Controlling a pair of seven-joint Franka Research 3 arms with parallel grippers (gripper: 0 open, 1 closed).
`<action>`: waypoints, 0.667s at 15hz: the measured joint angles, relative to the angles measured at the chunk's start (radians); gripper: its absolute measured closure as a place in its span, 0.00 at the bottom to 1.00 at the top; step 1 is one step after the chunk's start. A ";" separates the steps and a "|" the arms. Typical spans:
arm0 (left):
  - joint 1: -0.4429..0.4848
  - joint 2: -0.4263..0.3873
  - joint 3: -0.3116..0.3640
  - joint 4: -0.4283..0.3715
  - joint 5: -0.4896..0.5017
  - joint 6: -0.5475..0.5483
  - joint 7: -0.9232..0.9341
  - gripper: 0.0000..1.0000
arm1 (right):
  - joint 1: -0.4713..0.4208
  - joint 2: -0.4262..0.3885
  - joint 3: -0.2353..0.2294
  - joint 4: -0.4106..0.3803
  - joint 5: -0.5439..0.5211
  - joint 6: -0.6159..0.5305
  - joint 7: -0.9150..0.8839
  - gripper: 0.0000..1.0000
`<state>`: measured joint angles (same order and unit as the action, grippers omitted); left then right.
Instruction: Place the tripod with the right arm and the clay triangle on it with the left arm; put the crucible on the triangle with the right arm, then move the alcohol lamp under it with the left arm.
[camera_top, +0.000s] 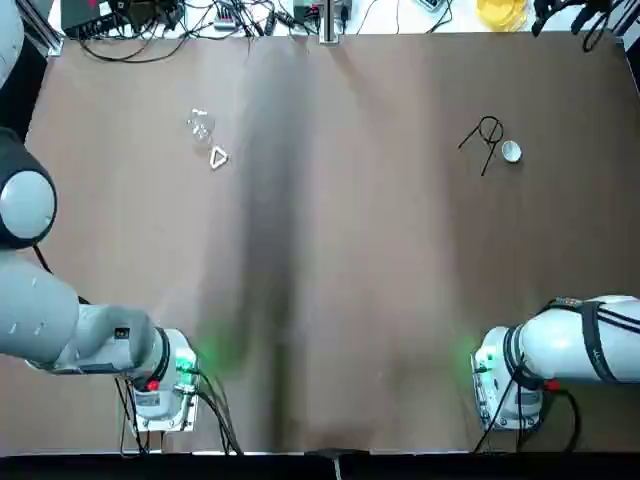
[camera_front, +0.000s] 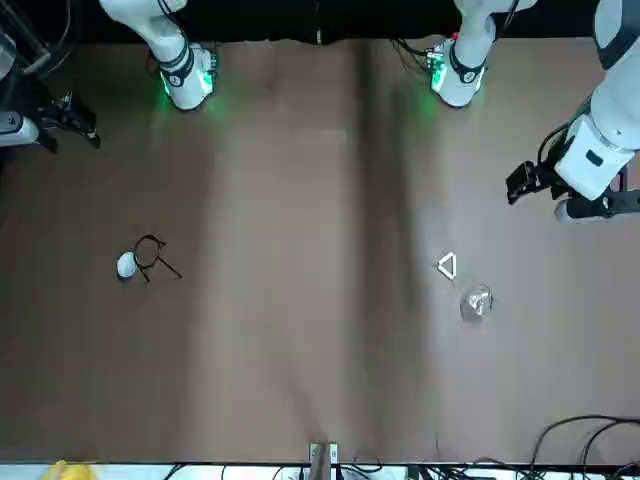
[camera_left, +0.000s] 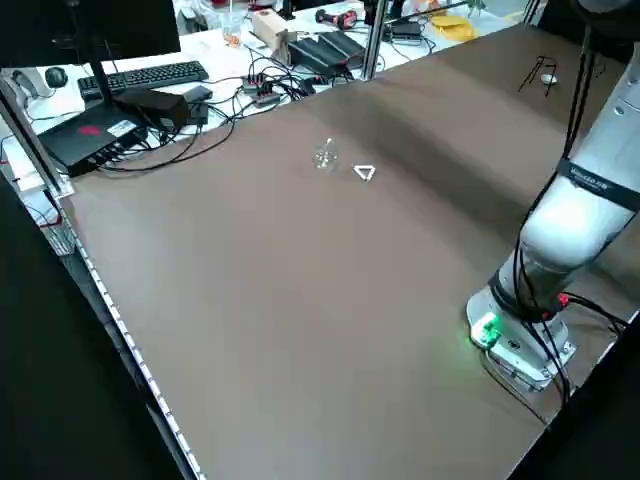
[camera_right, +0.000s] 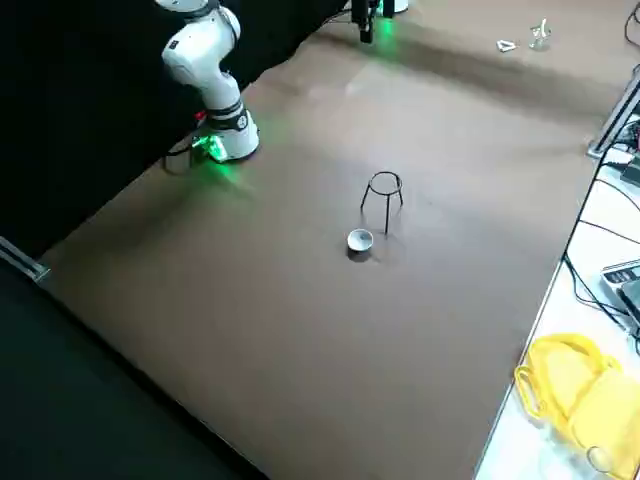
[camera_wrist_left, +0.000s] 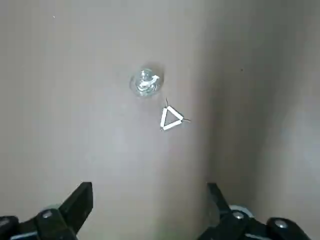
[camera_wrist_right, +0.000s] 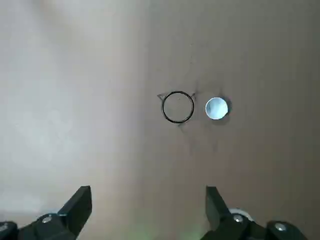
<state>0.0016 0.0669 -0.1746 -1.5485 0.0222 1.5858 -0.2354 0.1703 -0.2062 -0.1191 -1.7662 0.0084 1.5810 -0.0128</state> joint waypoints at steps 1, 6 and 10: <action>0.000 0.000 0.000 0.000 0.000 0.000 0.000 0.00 | 0.000 0.000 0.000 0.000 0.000 0.001 0.000 0.00; 0.000 0.005 0.000 0.000 0.000 -0.001 -0.001 0.00 | 0.000 0.002 0.000 -0.001 0.000 0.006 0.001 0.00; 0.000 0.044 0.001 -0.024 0.001 -0.016 0.008 0.00 | 0.001 0.027 0.002 -0.008 0.002 0.005 0.001 0.00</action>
<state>0.0012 0.1112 -0.1732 -1.5724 0.0229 1.5701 -0.2274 0.1715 -0.1796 -0.1173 -1.7744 0.0103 1.5855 -0.0121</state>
